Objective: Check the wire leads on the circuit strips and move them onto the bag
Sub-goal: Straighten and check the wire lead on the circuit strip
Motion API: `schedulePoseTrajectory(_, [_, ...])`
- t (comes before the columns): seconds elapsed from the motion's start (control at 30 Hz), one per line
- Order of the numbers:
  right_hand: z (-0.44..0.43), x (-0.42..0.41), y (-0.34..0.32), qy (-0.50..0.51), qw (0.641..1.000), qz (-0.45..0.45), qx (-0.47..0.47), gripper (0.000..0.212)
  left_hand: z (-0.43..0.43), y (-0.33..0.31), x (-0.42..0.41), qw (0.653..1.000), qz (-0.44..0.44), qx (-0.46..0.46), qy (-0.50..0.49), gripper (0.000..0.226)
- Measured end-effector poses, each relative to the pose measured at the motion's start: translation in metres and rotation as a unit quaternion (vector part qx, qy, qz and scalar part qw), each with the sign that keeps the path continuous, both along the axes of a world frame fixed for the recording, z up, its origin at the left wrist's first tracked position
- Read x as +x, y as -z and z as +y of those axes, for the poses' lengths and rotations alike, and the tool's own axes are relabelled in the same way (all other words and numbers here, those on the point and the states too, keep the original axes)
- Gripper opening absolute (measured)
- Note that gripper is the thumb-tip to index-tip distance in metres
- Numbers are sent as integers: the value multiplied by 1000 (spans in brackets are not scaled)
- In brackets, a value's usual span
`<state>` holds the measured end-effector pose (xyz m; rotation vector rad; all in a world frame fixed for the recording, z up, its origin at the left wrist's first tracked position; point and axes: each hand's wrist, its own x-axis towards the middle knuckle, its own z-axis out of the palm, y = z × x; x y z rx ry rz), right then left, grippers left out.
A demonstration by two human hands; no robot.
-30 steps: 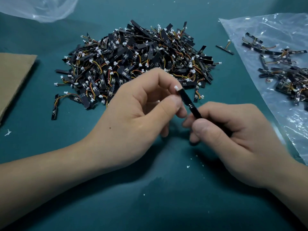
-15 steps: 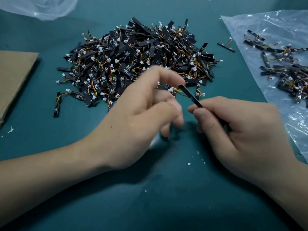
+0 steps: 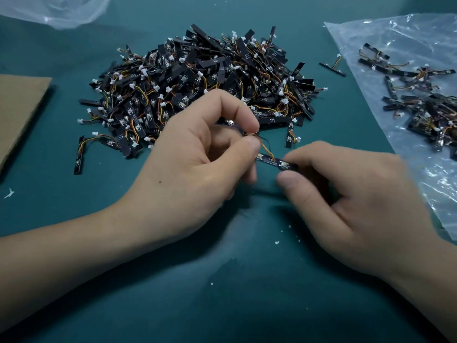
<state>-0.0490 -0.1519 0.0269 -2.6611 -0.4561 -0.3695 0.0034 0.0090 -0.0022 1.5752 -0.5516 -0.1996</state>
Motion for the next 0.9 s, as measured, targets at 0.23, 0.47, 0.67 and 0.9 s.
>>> schedulePoseTrajectory(0.23, [-37, -8, 27, 8, 981, 63, 182, 26, 0, -2, -5, 998, 8, 55, 12, 17])
schedulePoseTrajectory(0.47, [-40, -11, 27, -32, 976, 63, 205, 22, 0, -6, -4, 985, -6, 159, 64, 29])
schedulePoseTrajectory(0.67, [-39, -11, 27, -64, 974, 96, 197, 22, 0, -7, -6, 979, -45, 185, 70, 38])
schedulePoseTrajectory(0.9, [-39, -10, 26, -67, 968, 112, 216, 29, 2, -6, -6, 985, -28, 143, 94, 29])
